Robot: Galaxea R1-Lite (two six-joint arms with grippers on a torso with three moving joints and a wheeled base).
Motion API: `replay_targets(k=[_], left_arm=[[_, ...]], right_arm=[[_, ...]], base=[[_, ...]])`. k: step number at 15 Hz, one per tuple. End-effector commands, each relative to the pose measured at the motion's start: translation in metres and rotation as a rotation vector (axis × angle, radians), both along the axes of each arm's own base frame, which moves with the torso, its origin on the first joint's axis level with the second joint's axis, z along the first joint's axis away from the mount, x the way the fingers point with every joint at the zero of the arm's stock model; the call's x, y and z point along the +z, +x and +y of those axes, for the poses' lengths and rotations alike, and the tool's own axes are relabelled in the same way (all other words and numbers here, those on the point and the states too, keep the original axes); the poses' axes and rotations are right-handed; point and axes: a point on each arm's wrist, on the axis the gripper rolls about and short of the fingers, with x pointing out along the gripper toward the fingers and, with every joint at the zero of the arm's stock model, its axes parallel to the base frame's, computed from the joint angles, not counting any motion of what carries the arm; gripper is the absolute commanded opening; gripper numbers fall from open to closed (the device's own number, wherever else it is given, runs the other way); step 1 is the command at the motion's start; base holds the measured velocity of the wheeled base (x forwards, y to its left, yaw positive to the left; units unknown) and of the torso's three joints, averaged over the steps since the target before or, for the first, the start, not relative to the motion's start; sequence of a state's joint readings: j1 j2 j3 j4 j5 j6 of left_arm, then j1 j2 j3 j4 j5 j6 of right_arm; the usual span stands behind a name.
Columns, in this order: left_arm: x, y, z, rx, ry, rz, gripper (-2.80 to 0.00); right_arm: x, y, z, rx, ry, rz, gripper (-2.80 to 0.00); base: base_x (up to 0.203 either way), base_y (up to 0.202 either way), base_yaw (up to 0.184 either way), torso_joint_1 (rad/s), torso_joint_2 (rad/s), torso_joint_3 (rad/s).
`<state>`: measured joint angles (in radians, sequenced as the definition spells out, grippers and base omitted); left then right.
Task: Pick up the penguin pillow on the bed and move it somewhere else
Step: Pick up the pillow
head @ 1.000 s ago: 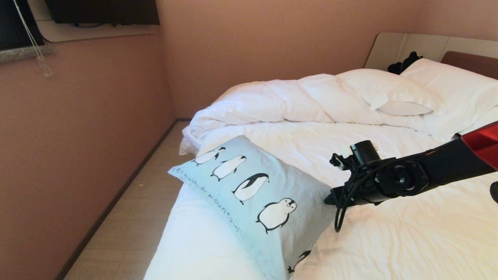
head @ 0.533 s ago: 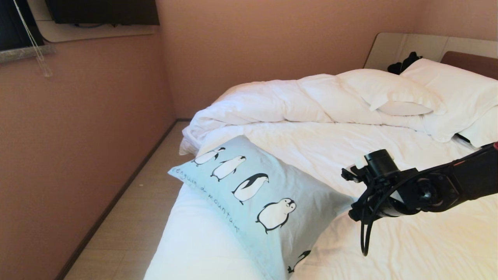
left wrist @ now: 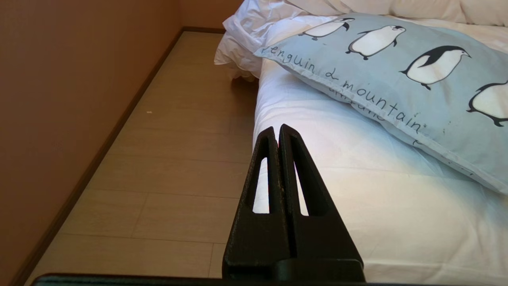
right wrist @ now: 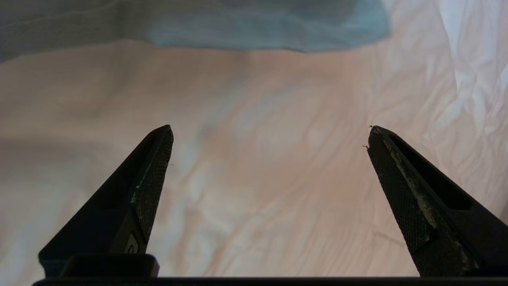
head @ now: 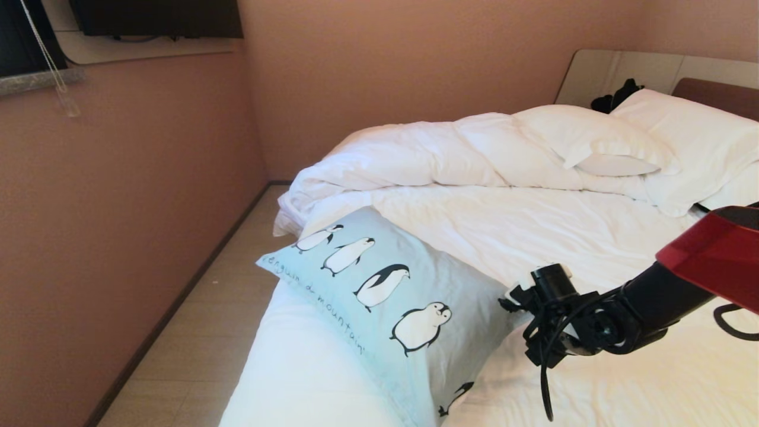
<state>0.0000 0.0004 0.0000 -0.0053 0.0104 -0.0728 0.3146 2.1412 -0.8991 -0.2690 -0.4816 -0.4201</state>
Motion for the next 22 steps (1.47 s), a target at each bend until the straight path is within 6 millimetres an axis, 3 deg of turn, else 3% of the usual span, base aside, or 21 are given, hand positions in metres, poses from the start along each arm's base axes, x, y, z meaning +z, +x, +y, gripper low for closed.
replay_targets(k=[1,11,18,19,22], left_arm=[[-0.001,0.000,0.000,-0.001,-0.001,0.002,-2.80],[-0.001,0.000,0.000,-0.001,-0.001,0.003,-2.80],[-0.001,0.000,0.000,-0.001,-0.001,0.003,-2.80],[-0.001,0.000,0.000,0.000,-0.001,0.002,-2.80],[-0.001,0.000,0.000,0.000,-0.001,0.002,-2.80]], right_arm=[[-0.011,0.022,0.008,0.089,-0.020,-0.190,0.00],[-0.008,0.024,0.011,0.095,-0.004,-0.265,0.00],[-0.023,0.029,0.013,0.108,-0.004,-0.309,0.00],[-0.023,0.029,0.013,0.110,-0.005,-0.309,-2.80],[-0.023,0.029,0.013,0.110,-0.001,-0.309,-2.80]], base=[[0.000,0.000,0.000,0.000,0.00,0.000],[0.000,0.000,0.000,0.000,0.00,0.000],[0.000,0.000,0.000,0.000,0.00,0.000],[0.000,0.000,0.000,0.000,0.00,0.000],[0.000,0.000,0.000,0.000,0.00,0.000]])
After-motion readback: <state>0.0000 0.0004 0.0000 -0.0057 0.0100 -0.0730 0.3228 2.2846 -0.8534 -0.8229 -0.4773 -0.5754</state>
